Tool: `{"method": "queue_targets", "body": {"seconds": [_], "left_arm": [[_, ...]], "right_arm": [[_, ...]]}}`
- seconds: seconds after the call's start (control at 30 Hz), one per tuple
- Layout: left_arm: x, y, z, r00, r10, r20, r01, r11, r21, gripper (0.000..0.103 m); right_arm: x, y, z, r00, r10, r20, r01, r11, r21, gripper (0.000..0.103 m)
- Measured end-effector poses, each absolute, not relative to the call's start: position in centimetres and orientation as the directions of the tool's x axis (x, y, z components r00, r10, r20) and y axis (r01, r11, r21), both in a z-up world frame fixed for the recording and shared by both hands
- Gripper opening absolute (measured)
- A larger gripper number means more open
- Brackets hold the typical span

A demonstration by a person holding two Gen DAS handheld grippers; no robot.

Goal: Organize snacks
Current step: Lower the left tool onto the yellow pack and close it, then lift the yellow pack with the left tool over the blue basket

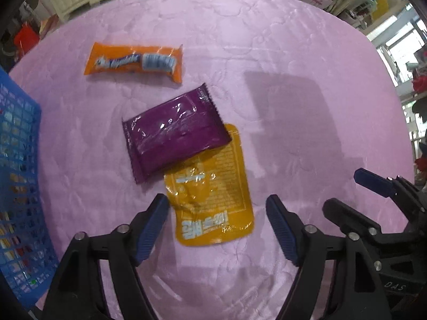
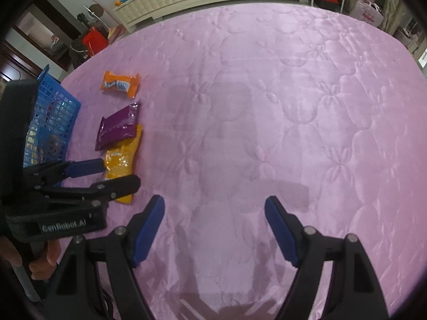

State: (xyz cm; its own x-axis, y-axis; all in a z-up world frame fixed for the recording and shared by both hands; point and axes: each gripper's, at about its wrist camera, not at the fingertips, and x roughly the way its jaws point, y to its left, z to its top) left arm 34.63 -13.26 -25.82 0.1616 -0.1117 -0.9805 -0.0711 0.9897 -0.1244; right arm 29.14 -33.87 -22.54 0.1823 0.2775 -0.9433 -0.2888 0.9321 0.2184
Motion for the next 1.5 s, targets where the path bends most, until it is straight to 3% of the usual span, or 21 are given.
{"method": "queue_targets", "body": {"seconds": [0.23, 0.3, 0.43, 0.5, 0.67, 0.77, 1.07, 1.5], "left_arm": [[34.9, -14.9, -26.4, 0.143, -0.012, -0.99, -0.042, 0.999, -0.018, 0.077], [34.9, -15.1, -26.2, 0.12, -0.012, -0.993, -0.035, 0.999, -0.016, 0.061], [34.8, -15.5, -26.3, 0.086, -0.022, -0.996, -0.008, 1.0, -0.023, 0.057], [34.6, -15.5, -26.1, 0.092, -0.028, -0.995, -0.005, 1.0, -0.028, 0.041], [34.6, -15.5, -25.6, 0.098, -0.038, -0.994, 0.001, 0.999, -0.038, 0.038], [34.2, -15.4, -25.7, 0.106, -0.029, -0.994, -0.012, 0.999, -0.03, 0.031], [30.1, -14.2, -24.4, 0.149, -0.155, -0.977, 0.005, 0.988, -0.156, 0.03], [25.8, -8.4, -14.8, 0.321, -0.14, -0.937, 0.032, 0.99, -0.137, 0.03]], "right_arm": [[28.9, -34.5, -22.8, 0.174, 0.295, -0.939, -0.285, 0.928, 0.239, 0.081], [28.7, -34.7, -22.8, 0.175, 0.298, -0.939, -0.283, 0.928, 0.242, 0.081], [28.5, -34.9, -22.7, 0.177, 0.302, -0.937, -0.271, 0.93, 0.248, 0.081], [28.4, -34.8, -22.5, 0.179, 0.305, -0.935, -0.27, 0.929, 0.251, 0.081], [28.4, -34.2, -22.6, 0.176, 0.309, -0.935, -0.279, 0.926, 0.254, 0.081], [28.4, -33.9, -22.6, 0.173, 0.314, -0.933, -0.279, 0.925, 0.259, 0.081], [28.2, -31.5, -21.6, 0.176, 0.296, -0.939, -0.299, 0.925, 0.236, 0.081], [27.9, -24.2, -18.1, 0.202, 0.272, -0.941, -0.392, 0.903, 0.177, 0.081]]}}
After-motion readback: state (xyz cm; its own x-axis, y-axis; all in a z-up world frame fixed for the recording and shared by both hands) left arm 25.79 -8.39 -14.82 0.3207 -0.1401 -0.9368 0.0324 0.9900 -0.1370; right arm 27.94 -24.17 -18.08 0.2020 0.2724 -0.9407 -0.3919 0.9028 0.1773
